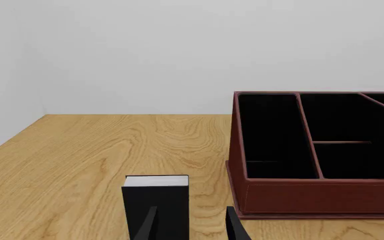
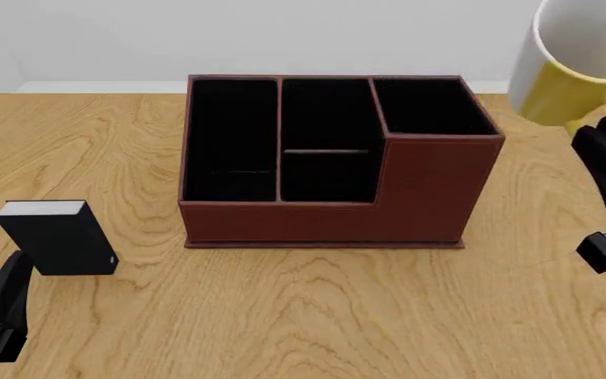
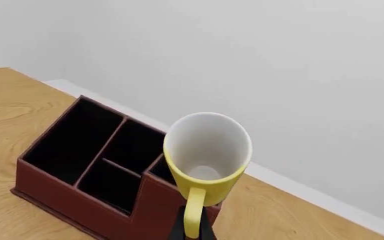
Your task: Pick up the yellow and white mug and place it to the right of the caddy.
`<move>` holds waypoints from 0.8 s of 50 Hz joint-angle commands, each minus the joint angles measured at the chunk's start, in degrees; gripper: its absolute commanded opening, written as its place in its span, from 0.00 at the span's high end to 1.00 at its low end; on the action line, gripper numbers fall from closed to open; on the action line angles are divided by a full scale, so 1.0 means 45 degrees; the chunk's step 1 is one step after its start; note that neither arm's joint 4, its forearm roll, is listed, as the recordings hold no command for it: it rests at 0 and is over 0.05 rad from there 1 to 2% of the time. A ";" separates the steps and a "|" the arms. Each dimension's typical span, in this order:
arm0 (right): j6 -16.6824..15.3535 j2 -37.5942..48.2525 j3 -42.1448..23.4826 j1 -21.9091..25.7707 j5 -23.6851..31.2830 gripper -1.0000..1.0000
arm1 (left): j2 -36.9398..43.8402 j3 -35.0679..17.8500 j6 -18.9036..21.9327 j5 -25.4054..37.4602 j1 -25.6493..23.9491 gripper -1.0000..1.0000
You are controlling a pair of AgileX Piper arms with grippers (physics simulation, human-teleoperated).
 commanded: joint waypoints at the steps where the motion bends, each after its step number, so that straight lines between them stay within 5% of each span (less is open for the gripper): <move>1: 0.0305 -0.0182 -0.0186 -0.0673 0.0200 1.00 | 0.0000 0.0000 0.0000 0.0000 0.0000 0.00; 40: 0.0848 -0.0027 -0.0469 -0.2798 0.0385 1.00 | 0.0000 0.0000 0.0000 0.0000 0.0000 0.00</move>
